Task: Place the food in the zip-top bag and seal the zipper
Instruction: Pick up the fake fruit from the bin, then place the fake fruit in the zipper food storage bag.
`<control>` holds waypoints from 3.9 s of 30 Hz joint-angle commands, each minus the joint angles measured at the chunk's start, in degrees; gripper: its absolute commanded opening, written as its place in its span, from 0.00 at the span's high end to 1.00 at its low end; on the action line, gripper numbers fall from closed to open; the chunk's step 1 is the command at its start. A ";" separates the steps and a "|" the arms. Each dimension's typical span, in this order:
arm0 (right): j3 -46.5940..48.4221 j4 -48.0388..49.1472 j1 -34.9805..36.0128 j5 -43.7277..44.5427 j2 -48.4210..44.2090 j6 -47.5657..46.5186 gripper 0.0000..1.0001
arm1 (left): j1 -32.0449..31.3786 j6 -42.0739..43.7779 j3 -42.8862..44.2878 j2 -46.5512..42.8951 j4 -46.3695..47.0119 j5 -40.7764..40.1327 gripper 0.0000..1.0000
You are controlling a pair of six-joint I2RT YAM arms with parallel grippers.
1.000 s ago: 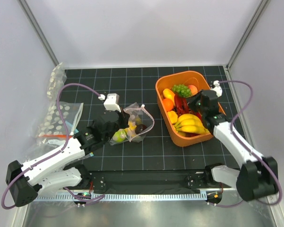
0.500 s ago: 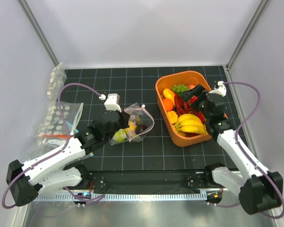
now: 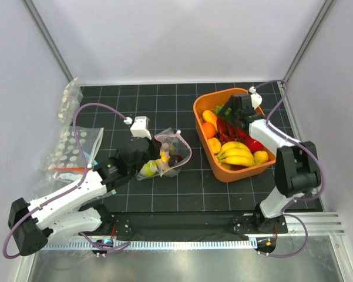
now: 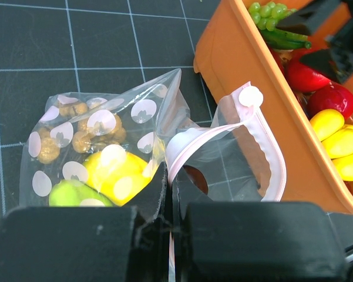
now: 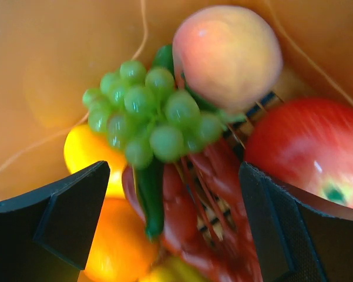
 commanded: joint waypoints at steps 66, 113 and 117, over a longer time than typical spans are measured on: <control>-6.40 4.17 31.87 -36.76 -24.22 -38.47 0.75 | 7.65 -4.66 1.15 -2.10 -1.08 1.67 0.97; -0.79 0.31 26.42 -29.92 -12.36 -27.57 0.78 | 5.81 -3.78 2.38 1.33 3.75 15.73 1.00; -1.84 2.33 28.35 -27.63 -13.15 -27.66 0.78 | 5.81 -4.40 2.56 0.45 3.58 15.56 1.00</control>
